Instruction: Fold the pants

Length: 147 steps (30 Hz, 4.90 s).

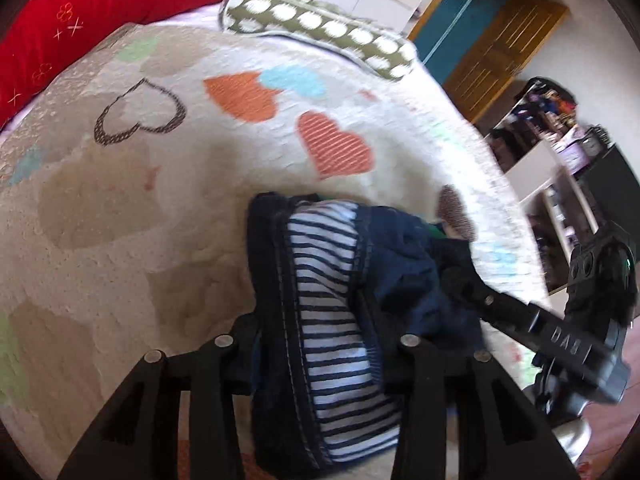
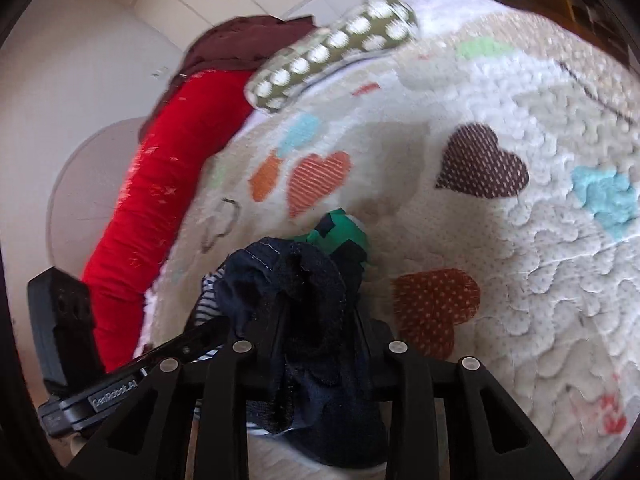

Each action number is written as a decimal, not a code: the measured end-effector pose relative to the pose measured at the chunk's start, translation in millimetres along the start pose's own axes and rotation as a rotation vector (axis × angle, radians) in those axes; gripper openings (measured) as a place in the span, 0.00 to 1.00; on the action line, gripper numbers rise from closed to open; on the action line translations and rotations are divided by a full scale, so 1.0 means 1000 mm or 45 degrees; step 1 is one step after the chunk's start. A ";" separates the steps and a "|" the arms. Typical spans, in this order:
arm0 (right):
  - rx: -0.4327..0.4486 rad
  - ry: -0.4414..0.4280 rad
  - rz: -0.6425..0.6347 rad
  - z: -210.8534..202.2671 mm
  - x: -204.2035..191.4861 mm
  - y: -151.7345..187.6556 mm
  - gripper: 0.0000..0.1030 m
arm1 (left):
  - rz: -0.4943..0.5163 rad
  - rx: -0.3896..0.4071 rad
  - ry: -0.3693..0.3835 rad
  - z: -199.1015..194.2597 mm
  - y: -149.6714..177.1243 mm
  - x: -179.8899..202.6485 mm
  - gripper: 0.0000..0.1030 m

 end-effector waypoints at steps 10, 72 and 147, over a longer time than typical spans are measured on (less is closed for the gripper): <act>0.105 -0.268 -0.087 -0.083 -0.041 0.004 0.43 | 0.002 0.163 0.030 -0.076 0.026 0.012 0.57; 0.350 0.416 -0.160 -0.138 0.016 0.177 0.64 | 0.375 0.397 -0.477 -0.144 0.164 0.090 1.00; 0.380 0.568 -0.320 -0.128 0.008 0.184 0.68 | 0.259 0.252 -0.352 -0.113 0.174 0.076 1.00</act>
Point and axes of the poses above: each gripper's, at about its wrist camera, not at the fingertips, and z roughly the way its jaws point, x to its right, y to its underside, the point moved 7 cm from there along z, roughly the way its jaws point, and after that the axes turned 10 degrees about y, right-handed, at the moved point
